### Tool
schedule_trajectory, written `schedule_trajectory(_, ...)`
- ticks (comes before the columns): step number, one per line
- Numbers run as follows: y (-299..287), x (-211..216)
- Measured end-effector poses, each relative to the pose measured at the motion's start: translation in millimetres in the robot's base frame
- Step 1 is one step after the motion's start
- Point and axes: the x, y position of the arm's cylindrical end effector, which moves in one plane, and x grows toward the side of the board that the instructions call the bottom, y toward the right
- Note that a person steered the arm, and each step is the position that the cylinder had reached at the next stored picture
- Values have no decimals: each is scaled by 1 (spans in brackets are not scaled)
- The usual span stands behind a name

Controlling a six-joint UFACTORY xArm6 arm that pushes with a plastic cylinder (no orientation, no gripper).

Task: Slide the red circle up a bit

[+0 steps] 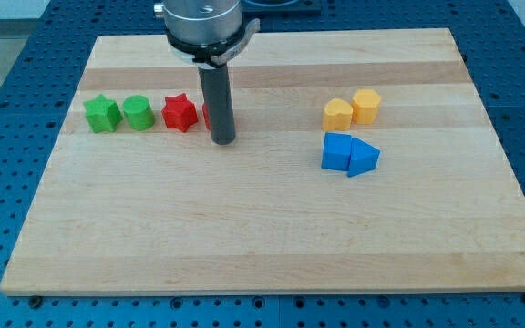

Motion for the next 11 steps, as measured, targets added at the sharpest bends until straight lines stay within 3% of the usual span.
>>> schedule_trajectory(3, -34, 4)
schedule_trajectory(11, -11, -7)
